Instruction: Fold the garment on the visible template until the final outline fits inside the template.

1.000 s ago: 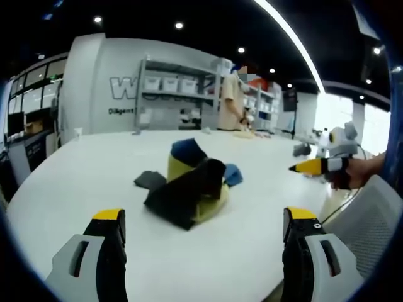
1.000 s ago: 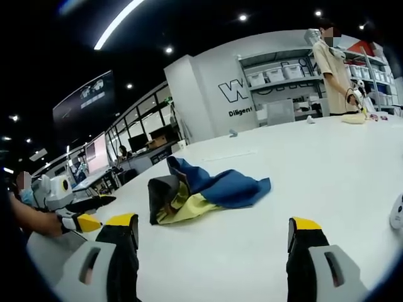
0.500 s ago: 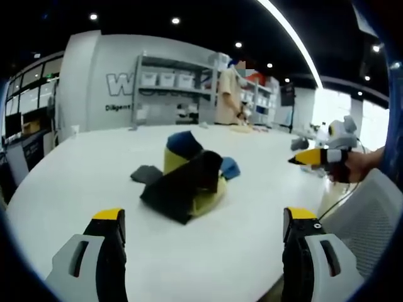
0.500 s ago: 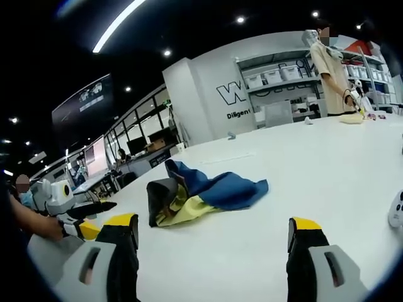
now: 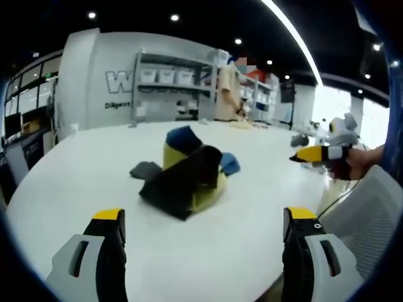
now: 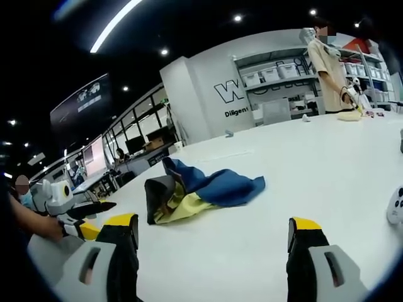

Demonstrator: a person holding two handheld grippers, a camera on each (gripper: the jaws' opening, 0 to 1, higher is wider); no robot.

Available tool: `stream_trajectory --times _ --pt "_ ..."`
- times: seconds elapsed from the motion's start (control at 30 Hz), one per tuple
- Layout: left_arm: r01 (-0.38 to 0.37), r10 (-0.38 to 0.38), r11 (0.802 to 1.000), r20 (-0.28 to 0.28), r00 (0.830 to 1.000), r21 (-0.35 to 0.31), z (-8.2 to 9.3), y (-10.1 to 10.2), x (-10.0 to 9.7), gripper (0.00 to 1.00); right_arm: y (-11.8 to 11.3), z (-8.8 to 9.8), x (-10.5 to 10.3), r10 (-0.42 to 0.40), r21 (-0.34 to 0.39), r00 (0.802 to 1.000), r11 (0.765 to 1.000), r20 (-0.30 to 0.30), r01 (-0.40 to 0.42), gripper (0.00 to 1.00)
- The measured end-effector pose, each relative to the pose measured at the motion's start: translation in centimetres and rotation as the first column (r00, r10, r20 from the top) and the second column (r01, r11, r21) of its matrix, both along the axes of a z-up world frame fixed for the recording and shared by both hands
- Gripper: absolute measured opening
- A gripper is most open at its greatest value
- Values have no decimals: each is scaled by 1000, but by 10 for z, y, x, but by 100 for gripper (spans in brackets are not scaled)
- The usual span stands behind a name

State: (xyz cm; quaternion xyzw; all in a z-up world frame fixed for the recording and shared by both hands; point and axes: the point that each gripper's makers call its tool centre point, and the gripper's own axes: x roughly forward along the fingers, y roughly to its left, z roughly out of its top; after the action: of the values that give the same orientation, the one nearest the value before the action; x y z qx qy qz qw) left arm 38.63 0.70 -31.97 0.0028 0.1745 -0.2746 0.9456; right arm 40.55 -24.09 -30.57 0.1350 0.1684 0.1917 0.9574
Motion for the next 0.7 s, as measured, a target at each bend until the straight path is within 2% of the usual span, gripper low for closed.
stream_trajectory --times 0.33,0.47,0.6,0.7 --pt "3 -3 1000 -4 1000 -13 2 -3 -1 98 -1 -3 -1 -3 -3 1000 1000 -10 3 99" --pt "17 -17 1000 -2 1000 -4 2 -5 1 95 -4 -3 -2 -11 -9 1000 1000 -12 11 98" --pt "38 -38 999 11 999 30 0 -5 13 90 -9 -3 0 -24 -11 1000 1000 -13 24 98" --pt "69 -69 997 5 998 33 -8 -5 32 78 -13 -2 0 -35 -19 999 999 -16 35 98"
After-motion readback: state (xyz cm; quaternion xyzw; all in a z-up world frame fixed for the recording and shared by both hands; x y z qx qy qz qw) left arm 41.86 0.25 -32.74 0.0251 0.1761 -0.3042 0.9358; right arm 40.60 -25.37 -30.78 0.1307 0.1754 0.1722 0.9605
